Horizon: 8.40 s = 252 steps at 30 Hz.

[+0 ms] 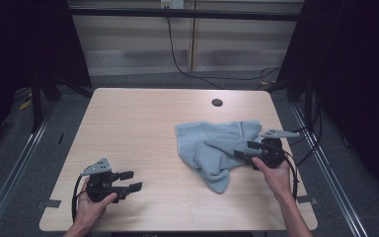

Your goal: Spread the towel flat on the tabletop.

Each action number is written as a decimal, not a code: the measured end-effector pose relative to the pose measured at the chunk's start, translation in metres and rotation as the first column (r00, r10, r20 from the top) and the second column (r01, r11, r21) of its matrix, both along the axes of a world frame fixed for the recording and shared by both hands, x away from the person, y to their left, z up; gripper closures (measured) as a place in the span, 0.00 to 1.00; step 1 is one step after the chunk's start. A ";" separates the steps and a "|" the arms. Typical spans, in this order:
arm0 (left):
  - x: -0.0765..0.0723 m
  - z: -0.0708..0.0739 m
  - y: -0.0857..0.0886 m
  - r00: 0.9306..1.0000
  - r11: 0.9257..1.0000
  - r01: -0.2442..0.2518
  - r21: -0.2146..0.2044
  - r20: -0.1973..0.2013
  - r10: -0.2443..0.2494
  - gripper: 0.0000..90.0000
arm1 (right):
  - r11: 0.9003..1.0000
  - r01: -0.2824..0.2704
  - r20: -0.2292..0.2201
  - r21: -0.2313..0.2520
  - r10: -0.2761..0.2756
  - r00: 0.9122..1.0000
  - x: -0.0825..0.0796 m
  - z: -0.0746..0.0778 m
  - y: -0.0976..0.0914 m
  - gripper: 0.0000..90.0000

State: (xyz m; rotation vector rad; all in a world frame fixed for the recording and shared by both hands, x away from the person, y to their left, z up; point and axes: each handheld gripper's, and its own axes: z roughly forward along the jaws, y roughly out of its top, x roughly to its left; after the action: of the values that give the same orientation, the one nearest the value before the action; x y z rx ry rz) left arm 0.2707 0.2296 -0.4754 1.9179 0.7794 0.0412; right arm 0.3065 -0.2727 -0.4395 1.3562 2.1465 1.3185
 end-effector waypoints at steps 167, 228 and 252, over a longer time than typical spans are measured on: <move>0.104 0.183 0.015 0.894 0.924 -0.256 -0.285 0.294 0.338 0.94 | 0.989 0.118 0.290 0.094 -0.140 0.947 0.080 0.175 0.063 0.89; 0.058 -0.028 0.003 0.998 0.978 -0.064 0.201 0.018 0.061 0.69 | 0.989 -0.147 -0.121 0.000 0.146 0.982 0.045 -0.059 0.069 0.84; 0.039 -0.026 0.027 0.993 0.969 -0.119 0.216 0.021 0.117 0.70 | 0.923 0.301 -0.013 -0.241 -0.313 0.950 0.042 0.003 -0.060 0.92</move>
State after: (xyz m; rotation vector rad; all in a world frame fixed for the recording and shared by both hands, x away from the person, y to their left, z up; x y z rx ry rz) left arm 0.3095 0.2566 -0.5018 2.0723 0.9139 0.2156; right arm 0.3488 -0.3330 -0.4364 1.5595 1.9444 0.8875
